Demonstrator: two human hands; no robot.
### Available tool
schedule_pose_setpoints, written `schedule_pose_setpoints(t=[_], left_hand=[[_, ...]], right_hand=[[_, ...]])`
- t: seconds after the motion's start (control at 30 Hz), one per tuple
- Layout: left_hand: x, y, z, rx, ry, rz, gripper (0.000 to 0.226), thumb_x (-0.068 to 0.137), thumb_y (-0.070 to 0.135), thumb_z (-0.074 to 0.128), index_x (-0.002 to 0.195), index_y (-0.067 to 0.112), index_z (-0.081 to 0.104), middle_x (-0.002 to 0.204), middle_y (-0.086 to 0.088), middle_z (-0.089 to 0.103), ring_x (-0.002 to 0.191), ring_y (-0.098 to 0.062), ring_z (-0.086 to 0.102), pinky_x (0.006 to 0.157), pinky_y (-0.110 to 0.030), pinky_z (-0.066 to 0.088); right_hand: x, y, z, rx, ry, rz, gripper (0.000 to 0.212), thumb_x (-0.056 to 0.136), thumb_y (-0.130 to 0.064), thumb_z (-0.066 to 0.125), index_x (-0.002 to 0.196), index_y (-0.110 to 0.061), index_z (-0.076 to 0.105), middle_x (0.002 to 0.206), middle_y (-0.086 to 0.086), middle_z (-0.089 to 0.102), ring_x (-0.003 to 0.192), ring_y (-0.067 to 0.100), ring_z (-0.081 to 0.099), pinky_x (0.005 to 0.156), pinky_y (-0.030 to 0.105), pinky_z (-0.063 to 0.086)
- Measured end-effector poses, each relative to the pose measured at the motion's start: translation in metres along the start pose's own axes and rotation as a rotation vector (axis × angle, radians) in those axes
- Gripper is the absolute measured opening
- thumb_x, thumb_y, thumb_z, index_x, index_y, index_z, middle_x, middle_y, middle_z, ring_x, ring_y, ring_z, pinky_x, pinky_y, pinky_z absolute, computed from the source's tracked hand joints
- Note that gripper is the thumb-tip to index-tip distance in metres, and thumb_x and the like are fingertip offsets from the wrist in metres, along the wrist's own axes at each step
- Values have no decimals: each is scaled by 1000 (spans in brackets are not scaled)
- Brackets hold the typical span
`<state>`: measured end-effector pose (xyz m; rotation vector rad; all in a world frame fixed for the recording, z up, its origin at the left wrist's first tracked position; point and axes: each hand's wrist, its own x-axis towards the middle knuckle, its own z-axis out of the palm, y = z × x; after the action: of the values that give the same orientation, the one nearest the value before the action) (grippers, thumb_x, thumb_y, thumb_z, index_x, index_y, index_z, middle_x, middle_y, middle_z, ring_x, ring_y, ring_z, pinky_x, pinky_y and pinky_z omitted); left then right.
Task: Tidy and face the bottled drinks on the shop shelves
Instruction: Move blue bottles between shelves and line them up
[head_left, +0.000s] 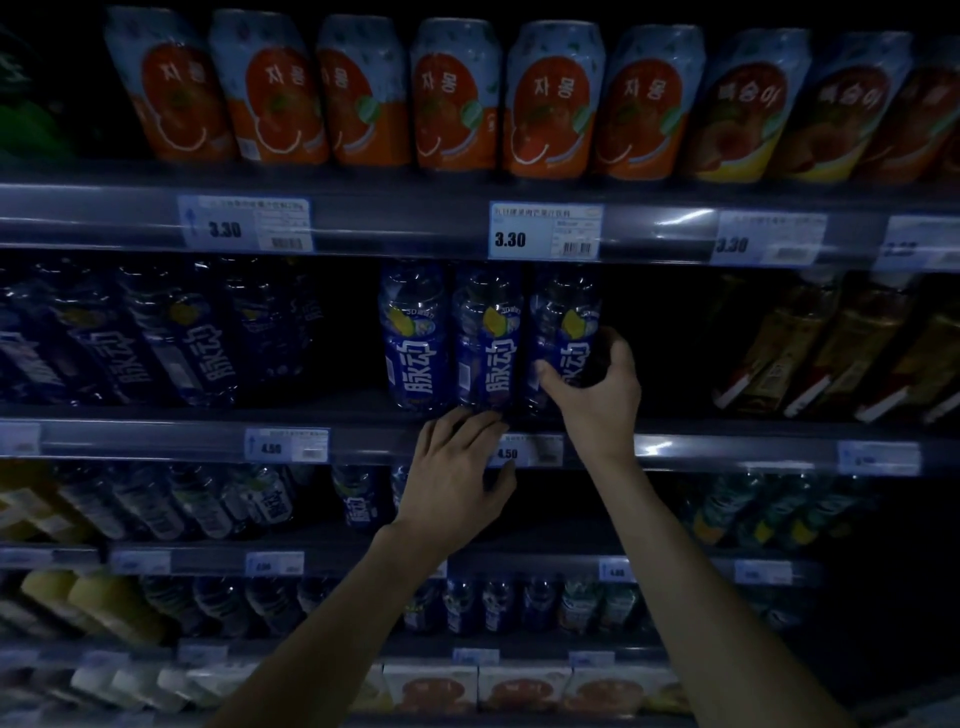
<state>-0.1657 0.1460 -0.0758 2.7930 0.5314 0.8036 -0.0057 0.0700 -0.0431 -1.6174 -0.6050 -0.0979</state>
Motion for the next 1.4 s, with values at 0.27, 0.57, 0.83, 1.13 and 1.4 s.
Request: schedule_pose_setpoints(t=[0.27, 0.57, 0.83, 1.13, 1.4], left_hand=[[-6, -12, -6, 17, -12, 6, 41, 89, 30, 61, 126, 12, 57, 129, -5, 57, 125, -26, 49, 107, -42, 36], [-7, -11, -6, -9, -17, -18, 42, 90, 29, 59, 128, 10, 56, 131, -6, 55, 126, -26, 47, 110, -40, 33], [-7, -12, -6, -26, -11, -34, 42, 90, 28, 59, 128, 9, 56, 131, -6, 56, 126, -26, 47, 109, -40, 34], [-6, -12, -6, -41, -5, -39, 42, 91, 28, 59, 129, 11, 55, 131, -5, 56, 125, -24, 48, 109, -38, 34], [-6, -14, -6, -57, -12, -41, 44, 92, 29, 56, 133, 13, 51, 135, -3, 52, 129, -21, 43, 111, -35, 29]], right_hand=[[1, 2, -5, -21, -63, 13, 66, 70, -35, 82, 125, -21, 49, 118, -2, 60, 106, 5, 57, 85, 19, 50], [1, -1, -4, -19, -65, 31, 59, 71, -29, 82, 121, -29, 49, 110, -6, 59, 93, -21, 52, 69, -2, 40], [-1, 1, -2, 4, -75, 39, 66, 73, -32, 81, 129, -25, 48, 118, -3, 60, 105, 6, 59, 80, 13, 47], [-3, -1, -2, -1, -78, 51, 69, 74, -32, 80, 133, -19, 46, 122, 1, 58, 110, 11, 56, 83, 16, 46], [-4, -3, -2, 7, -86, 52, 68, 74, -31, 80, 132, -20, 47, 120, 1, 60, 107, 9, 58, 81, 15, 46]])
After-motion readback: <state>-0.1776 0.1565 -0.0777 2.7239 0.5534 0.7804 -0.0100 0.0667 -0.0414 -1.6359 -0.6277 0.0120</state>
